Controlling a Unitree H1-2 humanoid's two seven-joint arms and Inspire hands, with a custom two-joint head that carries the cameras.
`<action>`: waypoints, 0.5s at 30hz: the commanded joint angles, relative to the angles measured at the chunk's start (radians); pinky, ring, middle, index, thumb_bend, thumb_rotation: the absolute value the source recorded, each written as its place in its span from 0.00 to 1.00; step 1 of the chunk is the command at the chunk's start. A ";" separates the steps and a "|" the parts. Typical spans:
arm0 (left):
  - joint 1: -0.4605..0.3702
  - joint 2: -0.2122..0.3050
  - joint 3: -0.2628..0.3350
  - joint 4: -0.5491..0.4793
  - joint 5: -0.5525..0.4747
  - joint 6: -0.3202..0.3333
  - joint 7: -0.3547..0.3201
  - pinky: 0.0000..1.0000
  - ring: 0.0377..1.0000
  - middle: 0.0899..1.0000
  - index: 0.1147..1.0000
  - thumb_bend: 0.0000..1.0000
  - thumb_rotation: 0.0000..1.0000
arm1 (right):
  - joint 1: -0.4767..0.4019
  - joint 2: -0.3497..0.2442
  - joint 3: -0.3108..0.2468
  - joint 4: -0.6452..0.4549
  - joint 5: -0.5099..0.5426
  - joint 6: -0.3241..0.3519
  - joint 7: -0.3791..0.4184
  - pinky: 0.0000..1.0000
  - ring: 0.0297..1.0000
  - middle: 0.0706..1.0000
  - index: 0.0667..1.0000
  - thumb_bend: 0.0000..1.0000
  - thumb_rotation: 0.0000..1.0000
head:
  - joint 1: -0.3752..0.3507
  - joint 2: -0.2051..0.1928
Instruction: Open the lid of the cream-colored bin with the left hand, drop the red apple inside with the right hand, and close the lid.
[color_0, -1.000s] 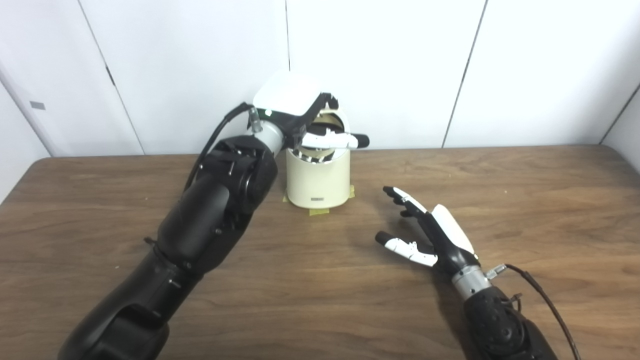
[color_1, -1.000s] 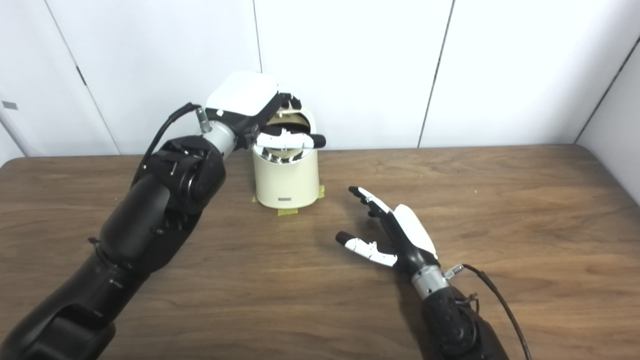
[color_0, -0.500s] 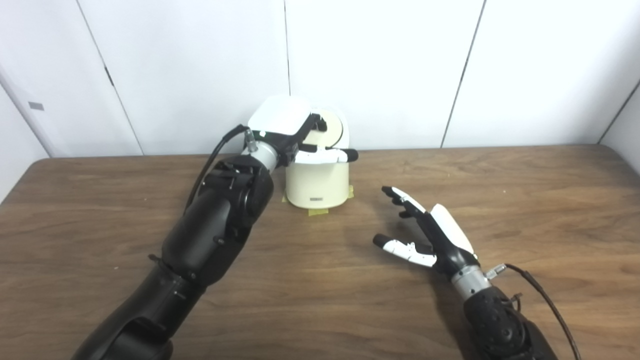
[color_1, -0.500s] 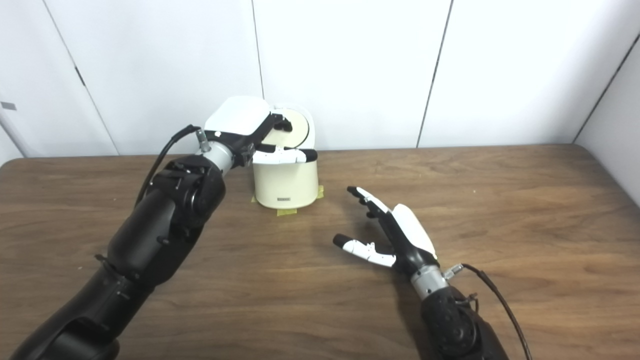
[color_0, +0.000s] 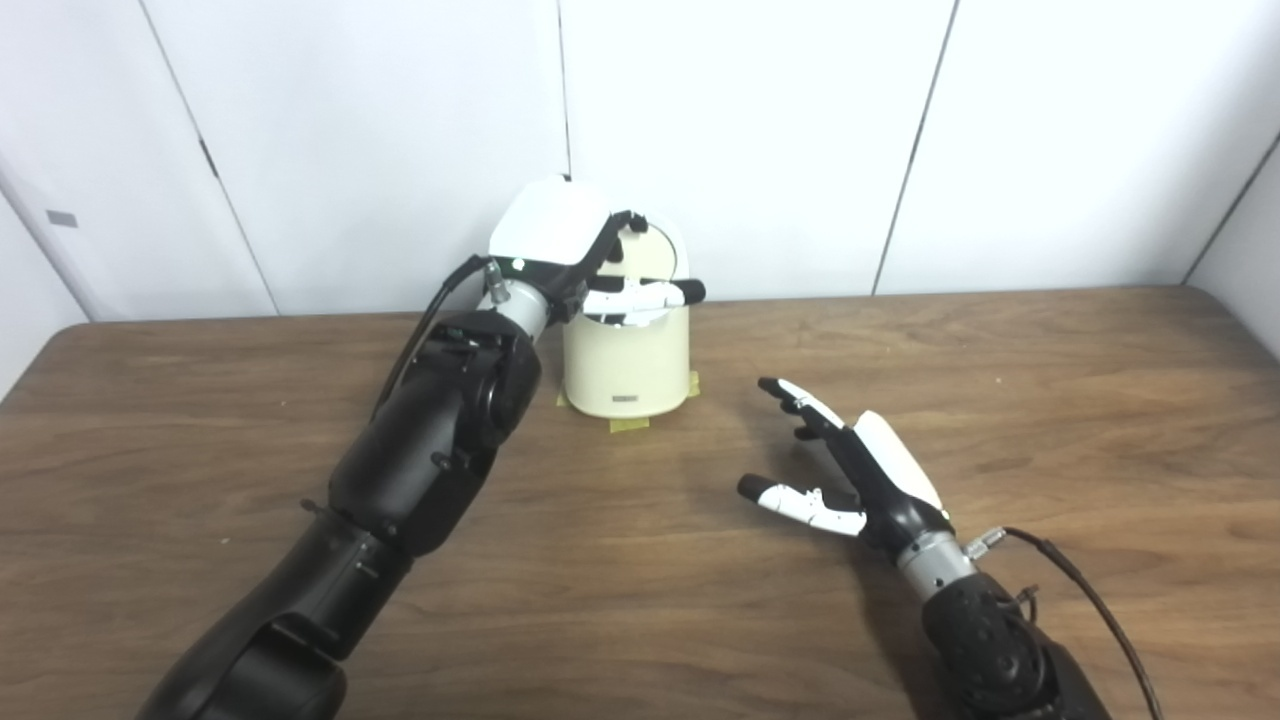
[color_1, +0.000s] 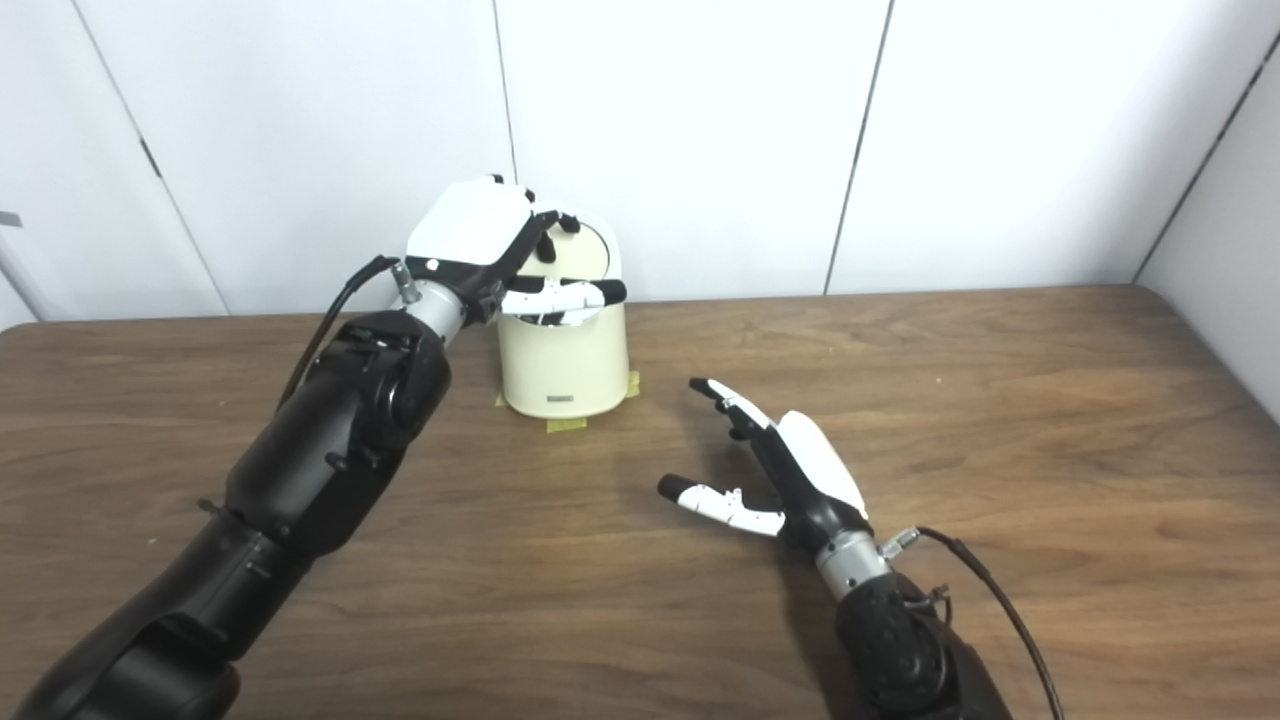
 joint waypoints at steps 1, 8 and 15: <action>0.020 0.032 0.018 0.032 -0.007 0.019 0.000 1.00 0.89 0.70 0.74 0.79 1.00 | -0.034 -0.003 -0.004 -0.035 -0.001 -0.013 -0.010 0.79 0.88 0.91 0.90 0.61 0.74 | 0.000 0.002; 0.053 -0.035 0.167 0.054 -0.183 -0.210 0.400 0.92 0.82 0.81 0.86 0.55 0.73 | -0.035 -0.001 -0.006 -0.028 -0.003 -0.025 -0.023 0.77 0.87 0.90 0.90 0.61 0.73 | -0.003 0.003; 0.063 -0.072 0.262 -0.001 -0.310 -0.399 0.569 0.92 0.98 0.98 0.98 0.37 0.89 | -0.039 -0.001 -0.006 -0.014 -0.007 -0.027 -0.032 0.77 0.87 0.90 0.90 0.61 0.73 | -0.002 -0.001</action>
